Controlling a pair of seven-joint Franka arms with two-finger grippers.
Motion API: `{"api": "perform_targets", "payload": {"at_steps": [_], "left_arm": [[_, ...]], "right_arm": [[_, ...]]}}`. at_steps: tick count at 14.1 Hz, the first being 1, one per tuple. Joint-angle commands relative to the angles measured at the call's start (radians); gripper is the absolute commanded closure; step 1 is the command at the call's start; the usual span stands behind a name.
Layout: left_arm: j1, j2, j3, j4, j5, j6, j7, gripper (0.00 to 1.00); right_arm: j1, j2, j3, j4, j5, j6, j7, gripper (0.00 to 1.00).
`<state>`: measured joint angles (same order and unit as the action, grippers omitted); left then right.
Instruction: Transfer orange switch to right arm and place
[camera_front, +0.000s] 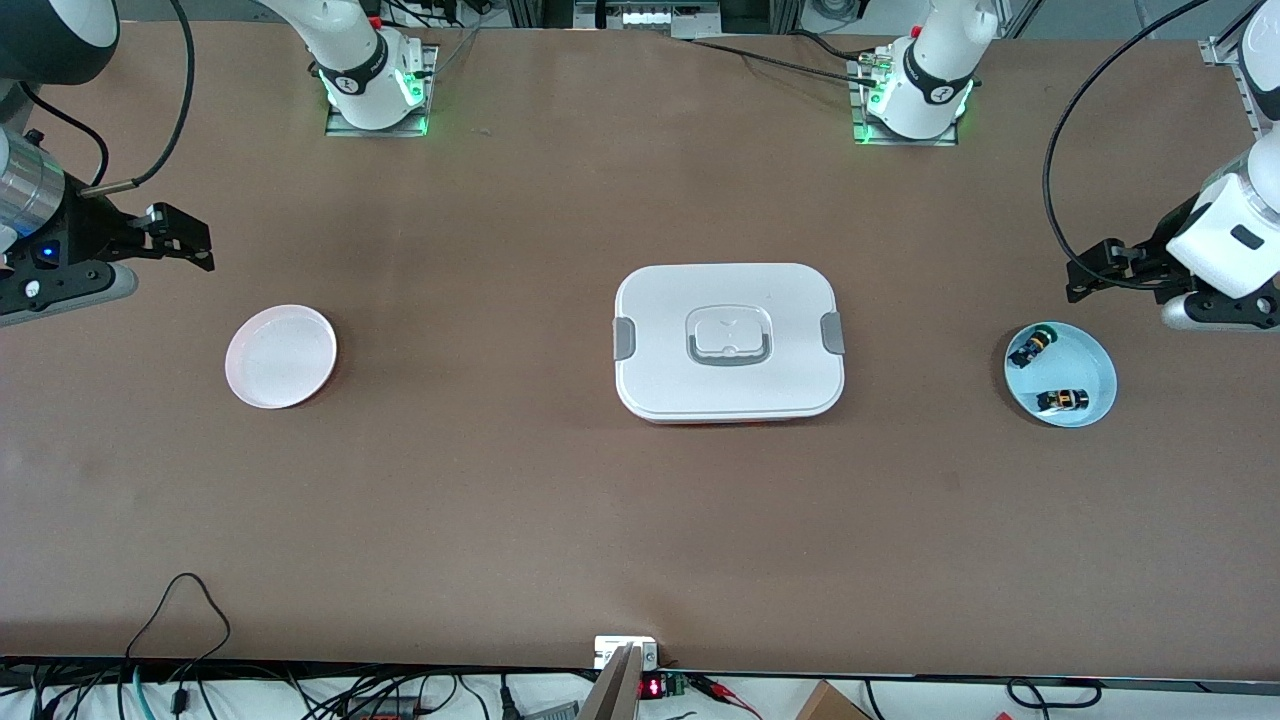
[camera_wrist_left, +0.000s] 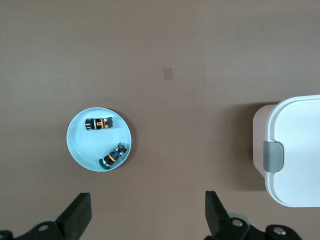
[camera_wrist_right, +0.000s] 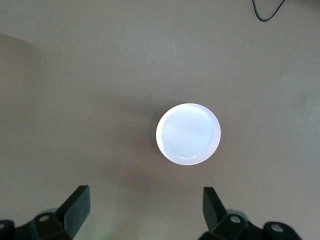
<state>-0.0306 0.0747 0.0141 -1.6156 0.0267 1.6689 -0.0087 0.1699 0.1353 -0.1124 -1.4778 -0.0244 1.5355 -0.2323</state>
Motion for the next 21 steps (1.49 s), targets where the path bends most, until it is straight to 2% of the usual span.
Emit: {"api": "perform_targets", "payload": {"at_steps": [1,11,15,18,21], "left_arm": [[0.000,0.016,0.009,0.028,-0.022,-0.020,0.021,0.00],[0.024,0.051,0.009,0.028,-0.024,-0.069,0.022,0.00],[0.078,0.131,0.009,0.057,-0.018,-0.070,0.027,0.00],[0.158,0.180,0.007,0.023,-0.016,-0.075,0.041,0.00],[0.169,0.238,0.007,-0.030,-0.016,-0.058,0.062,0.00]], "right_arm": [[-0.007,-0.005,0.007,0.004,0.000,0.000,0.014,0.00],[-0.009,-0.005,0.007,0.005,0.000,0.000,0.014,0.00],[-0.009,-0.005,0.007,0.004,0.000,0.000,0.014,0.00],[-0.009,-0.005,0.007,0.004,0.000,0.000,0.014,0.00],[-0.010,-0.005,0.007,0.004,0.000,0.000,0.014,0.00]]}}
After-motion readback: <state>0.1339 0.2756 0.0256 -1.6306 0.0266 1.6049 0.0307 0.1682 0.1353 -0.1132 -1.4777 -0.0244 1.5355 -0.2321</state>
